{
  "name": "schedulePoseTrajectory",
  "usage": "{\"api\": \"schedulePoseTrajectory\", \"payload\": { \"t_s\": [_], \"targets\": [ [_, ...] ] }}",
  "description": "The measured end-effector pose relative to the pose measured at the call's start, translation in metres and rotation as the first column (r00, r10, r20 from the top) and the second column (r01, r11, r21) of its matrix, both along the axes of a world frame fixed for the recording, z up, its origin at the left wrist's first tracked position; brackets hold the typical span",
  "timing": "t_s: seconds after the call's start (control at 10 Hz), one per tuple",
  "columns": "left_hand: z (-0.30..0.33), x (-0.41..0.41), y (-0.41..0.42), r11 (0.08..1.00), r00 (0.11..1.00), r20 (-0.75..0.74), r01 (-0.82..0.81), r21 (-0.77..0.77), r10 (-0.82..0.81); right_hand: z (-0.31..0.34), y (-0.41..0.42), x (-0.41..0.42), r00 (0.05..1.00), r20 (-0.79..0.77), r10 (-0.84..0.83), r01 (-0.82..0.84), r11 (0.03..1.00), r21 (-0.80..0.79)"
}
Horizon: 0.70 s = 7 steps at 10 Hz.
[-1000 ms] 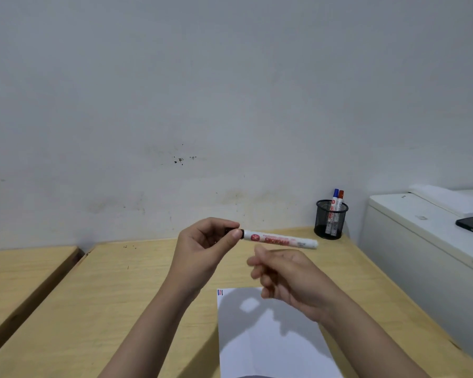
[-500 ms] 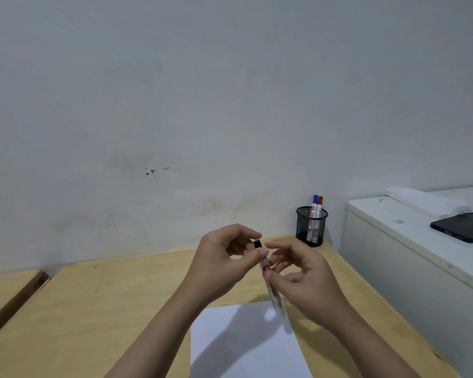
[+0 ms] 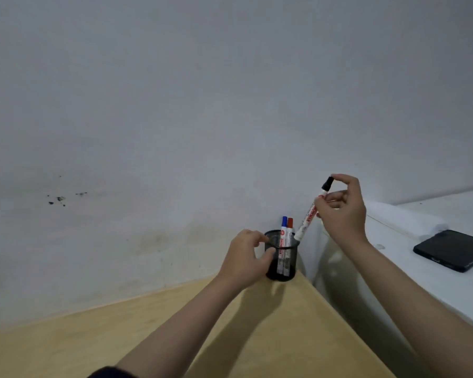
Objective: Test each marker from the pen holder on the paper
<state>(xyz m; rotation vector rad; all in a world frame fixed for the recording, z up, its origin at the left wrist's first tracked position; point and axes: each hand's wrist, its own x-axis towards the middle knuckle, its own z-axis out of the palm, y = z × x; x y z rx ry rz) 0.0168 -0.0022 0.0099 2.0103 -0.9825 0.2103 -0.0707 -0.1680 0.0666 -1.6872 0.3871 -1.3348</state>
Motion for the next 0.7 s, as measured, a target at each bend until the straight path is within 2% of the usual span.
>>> {"api": "schedulePoseTrajectory", "payload": {
  "t_s": [0.1,0.2,0.3,0.5,0.7],
  "targets": [
    [-0.018,0.027,-0.032,0.998,1.0,-0.002,-0.021,0.065,0.021,-0.007,-0.023,0.036,0.996,-0.078,-0.037,0.033,0.998,-0.05],
    [-0.03,0.044,-0.056,0.995,0.998,-0.007,-0.065,0.081,0.066,-0.029,-0.038,0.062,0.969,-0.245,-0.017,-0.005,0.996,-0.09],
    [-0.036,0.054,-0.07,0.988,0.991,0.001,-0.136,0.068,0.136,-0.05,-0.045,0.076,0.921,-0.39,0.006,-0.047,0.994,-0.097],
    [-0.038,0.056,-0.074,0.988,0.986,-0.074,-0.15,-0.031,0.147,-0.08,-0.049,0.086,0.784,-0.617,0.063,-0.156,0.983,-0.097],
    [-0.039,0.052,-0.075,0.987,0.983,-0.082,-0.162,0.013,0.162,-0.077,-0.043,0.081,0.779,-0.625,0.043,-0.146,0.983,-0.114]
  ]
}}
